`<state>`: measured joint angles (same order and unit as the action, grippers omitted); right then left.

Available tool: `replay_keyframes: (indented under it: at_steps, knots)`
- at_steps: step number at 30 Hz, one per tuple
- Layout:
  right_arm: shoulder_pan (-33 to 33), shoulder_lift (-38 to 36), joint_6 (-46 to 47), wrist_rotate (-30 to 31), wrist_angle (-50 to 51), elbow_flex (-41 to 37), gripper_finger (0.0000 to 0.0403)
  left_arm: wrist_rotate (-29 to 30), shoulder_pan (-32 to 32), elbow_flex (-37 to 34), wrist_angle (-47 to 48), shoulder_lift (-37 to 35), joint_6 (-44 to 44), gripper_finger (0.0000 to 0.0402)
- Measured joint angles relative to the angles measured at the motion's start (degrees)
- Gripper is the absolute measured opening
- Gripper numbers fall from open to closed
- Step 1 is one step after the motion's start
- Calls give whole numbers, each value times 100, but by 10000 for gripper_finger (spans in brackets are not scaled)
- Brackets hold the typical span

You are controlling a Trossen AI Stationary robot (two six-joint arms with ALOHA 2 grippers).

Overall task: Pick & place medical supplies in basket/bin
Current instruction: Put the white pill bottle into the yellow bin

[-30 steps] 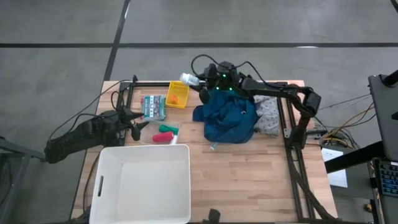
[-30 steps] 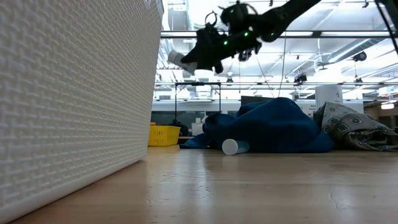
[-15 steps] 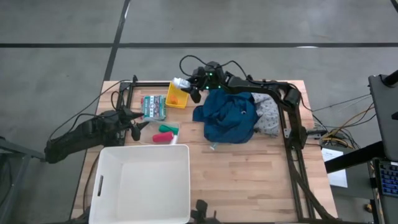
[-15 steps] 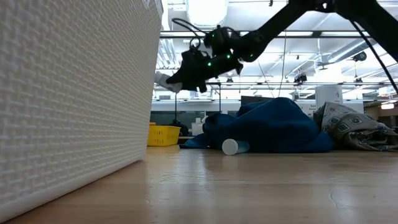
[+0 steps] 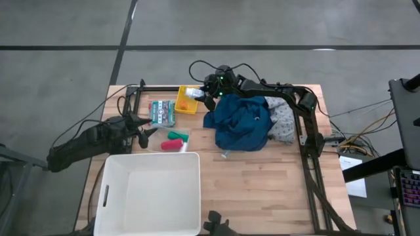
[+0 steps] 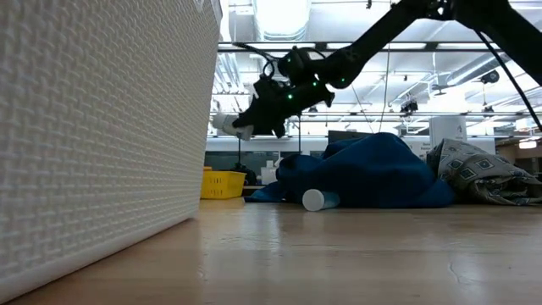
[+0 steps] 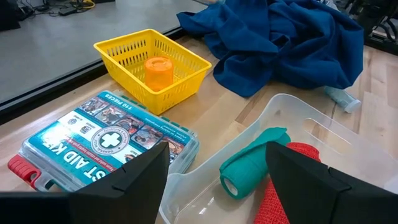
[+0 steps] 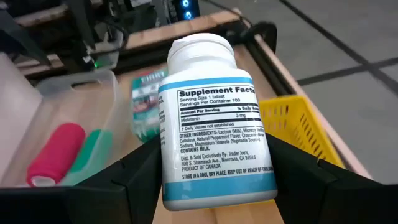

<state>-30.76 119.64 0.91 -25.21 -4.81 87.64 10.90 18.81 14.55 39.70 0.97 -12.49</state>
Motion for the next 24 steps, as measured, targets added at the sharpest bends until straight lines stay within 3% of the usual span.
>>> replay_keyframes:
  at_steps: [7,16,24]
  knots:
    - [-28,347,-2,67,-186,76,242,1,0,0,0,1,0,272]
    - [-221,917,201,-540,-194,498,242,0,0,0,2,2,0,273]
    - [-364,1257,681,-865,441,1319,242,0,0,0,0,0,0,272]
